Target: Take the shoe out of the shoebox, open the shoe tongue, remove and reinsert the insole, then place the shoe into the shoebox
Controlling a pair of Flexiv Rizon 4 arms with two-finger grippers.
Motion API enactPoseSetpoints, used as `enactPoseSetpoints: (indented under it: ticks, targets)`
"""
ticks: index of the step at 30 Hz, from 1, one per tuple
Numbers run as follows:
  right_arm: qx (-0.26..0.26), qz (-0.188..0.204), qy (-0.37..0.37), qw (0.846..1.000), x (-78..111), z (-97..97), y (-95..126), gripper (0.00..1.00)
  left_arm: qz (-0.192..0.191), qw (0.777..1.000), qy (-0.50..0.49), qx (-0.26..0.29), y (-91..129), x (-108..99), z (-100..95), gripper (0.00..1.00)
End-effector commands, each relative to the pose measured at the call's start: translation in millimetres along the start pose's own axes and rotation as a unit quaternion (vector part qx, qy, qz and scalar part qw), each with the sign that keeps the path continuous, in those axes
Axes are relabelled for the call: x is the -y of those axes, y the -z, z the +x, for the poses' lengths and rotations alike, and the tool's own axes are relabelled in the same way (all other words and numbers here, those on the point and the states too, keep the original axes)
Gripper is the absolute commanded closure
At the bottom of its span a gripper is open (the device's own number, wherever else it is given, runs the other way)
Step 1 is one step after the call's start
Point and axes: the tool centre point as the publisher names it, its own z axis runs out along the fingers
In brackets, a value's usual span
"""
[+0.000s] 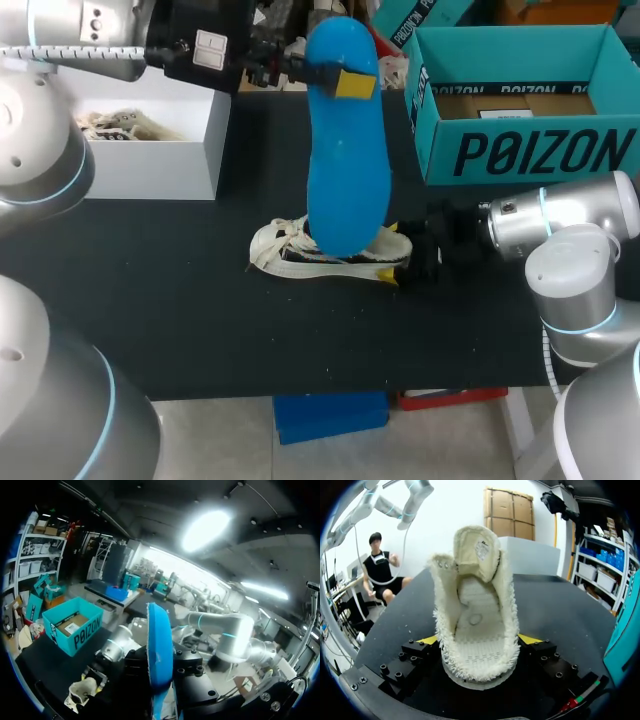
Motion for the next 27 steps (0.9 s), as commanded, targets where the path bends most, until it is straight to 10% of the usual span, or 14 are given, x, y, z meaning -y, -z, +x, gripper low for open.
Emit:
enactPoseSetpoints:
  ticks: [1,4,5,6,14,27]
  targets:
    - [0.0,0.001,-0.001,1.0,1.5,-0.2,-1,1.0,0.002,1.0,0.001,0.003,-1,-2,1.4,1.0]
    - [0.001,0.009,-0.002,1.0,1.3,0.0,-1,0.89,0.002,1.0,0.001,0.003,-1,-2,1.4,1.0]
    - [0.002,0.015,-0.004,1.0,1.4,-0.2,1,0.56,0.002,1.0,0.001,0.003,-1,-2,1.4,1.0]
    - [0.005,0.02,-0.006,1.0,1.9,-1.0,4,0.0,0.002,1.0,0.001,0.003,-1,-2,1.4,1.0]
    - [0.003,0.072,-0.006,0.997,-6.5,-2.6,18,0.0,0.002,1.0,0.001,0.003,-1,-2,1.4,1.0]
    - [0.004,0.299,0.016,0.954,-22.1,-9.1,33,0.0,0.002,1.0,0.001,0.003,-1,-2,1.4,1.0]
